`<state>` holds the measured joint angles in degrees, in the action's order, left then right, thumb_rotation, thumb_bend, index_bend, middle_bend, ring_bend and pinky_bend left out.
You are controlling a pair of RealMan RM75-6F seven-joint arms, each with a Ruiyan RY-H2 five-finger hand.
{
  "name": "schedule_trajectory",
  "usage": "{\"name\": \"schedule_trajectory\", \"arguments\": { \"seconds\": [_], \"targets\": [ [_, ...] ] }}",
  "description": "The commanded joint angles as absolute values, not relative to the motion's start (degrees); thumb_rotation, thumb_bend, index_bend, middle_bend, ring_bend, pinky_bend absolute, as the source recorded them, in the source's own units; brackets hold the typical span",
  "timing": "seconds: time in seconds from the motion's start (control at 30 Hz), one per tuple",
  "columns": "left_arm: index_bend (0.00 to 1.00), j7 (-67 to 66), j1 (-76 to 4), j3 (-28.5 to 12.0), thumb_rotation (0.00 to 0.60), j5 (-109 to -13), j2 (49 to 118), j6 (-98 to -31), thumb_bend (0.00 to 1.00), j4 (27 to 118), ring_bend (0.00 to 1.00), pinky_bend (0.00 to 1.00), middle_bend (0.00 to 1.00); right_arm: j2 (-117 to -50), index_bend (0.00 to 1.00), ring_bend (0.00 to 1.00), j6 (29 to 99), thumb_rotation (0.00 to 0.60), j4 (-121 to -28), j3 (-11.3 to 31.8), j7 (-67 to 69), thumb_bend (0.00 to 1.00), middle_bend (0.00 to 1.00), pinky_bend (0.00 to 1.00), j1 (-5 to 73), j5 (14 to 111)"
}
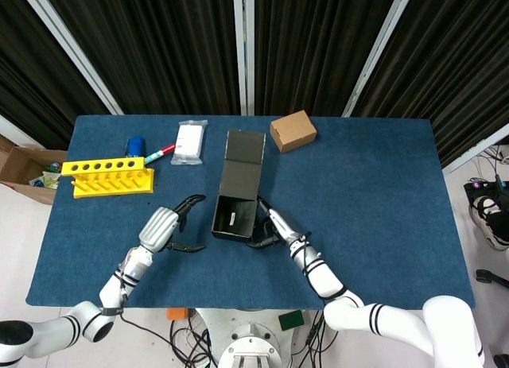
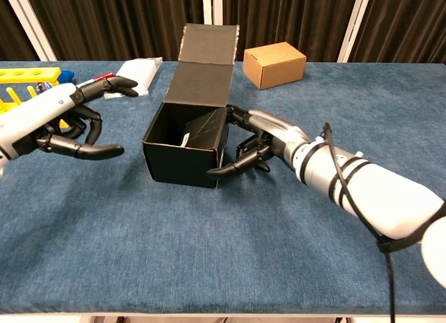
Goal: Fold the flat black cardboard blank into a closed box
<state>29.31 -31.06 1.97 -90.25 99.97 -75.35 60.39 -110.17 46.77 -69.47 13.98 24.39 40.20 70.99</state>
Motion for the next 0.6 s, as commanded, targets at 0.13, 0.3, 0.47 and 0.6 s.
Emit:
{"name": "schedule_trajectory", "arguments": {
  "seconds": [0.13,0.3,0.47,0.6],
  "targets": [
    [0.02,33.31,-32.93,-0.77,0.254,-84.74,98.58,-66.03,0.03,64.55,0.66,0.98,0.04,-108.11,0.01,0.70,47.78,0.600,-71.30,13.16,24.06,0.03,0.07,0.93,38.71,71.30],
    [0.01,37.02,-34.74,-1.74,0.427,-84.25,98.74,-61.77,0.03,63.31,0.66,0.98,0.01,-104.21,0.01,0.70,48.18,0.600,-74.04,12.27,23.50,0.03,0.08,0.93,37.24,71.58],
    [0.01,40.64,-35.28,-1.36,0.550,-85.71,100.05,-61.10,0.03,60.43,0.66,0.98,0.01,-98.71,0.01,0.70,49.00,0.600,-77.62,11.34,22.78,0.03,0.08,0.93,35.33,71.80],
    [0.01,44.09,-36.32,-1.40,0.556,-86.43,101.09,-59.64,0.03,59.00,0.66,0.98,0.01,-96.10,0.01,0.70,49.56,0.600,-79.67,11.02,22.40,0.03,0.09,0.93,34.25,71.50]
  ]
}}
